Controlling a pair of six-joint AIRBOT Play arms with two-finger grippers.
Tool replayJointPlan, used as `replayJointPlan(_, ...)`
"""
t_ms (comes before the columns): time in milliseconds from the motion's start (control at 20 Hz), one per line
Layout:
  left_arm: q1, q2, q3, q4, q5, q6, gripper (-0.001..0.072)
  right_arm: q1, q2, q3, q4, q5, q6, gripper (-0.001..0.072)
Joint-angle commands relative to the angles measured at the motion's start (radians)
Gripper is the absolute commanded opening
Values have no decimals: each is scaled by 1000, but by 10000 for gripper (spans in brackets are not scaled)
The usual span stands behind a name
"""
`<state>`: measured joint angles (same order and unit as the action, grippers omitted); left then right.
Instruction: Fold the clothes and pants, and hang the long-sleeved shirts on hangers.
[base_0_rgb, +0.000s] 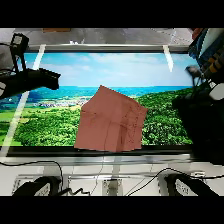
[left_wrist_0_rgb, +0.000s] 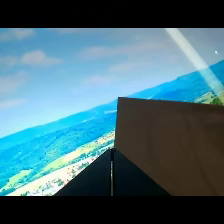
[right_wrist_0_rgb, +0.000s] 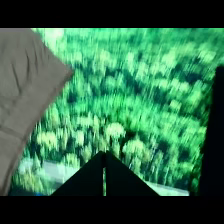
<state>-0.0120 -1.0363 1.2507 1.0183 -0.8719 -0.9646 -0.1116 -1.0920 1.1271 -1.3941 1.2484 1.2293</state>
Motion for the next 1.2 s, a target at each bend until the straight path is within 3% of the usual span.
replayJointPlan(0,19,1,-22,6,-126,0,6,-1,-9,-224,74,97,-154,18)
replayJointPlan(200,100,1,-209,6,-192,4,7,0,-9,-517,461,-40,-217,31)
replayJointPlan(250,125,1,-262,6,-185,3,12,0,-9,-563,538,-87,-213,159)
replayJointPlan(300,152,1,-312,6,-187,0,111,0,-10,-602,596,-135,-200,446)
replayJointPlan(350,177,1,-357,6,-187,0,350,0,-10,-629,621,-175,-178,580)
replayJointPlan(400,198,1,-393,6,-188,-1,546,0,-12,-643,618,-203,-138,577)
replayJointPlan(450,216,1,-430,6,-188,0,572,0,-21,-650,613,-216,-97,563)
replayJointPlan(950,244,0,-685,-2,-187,0,572,28,-250,-650,721,-169,-63,539)
replayJointPlan(1000,244,0,-700,-2,-187,0,572,54,-259,-650,721,-170,-69,518)
replayJointPlan(1050,244,0,-711,-2,-187,0,572,86,-263,-650,720,-175,-78,423)
replayJointPlan(1150,244,0,-730,-3,-187,0,572,141,-263,-650,720,-200,-84,358)
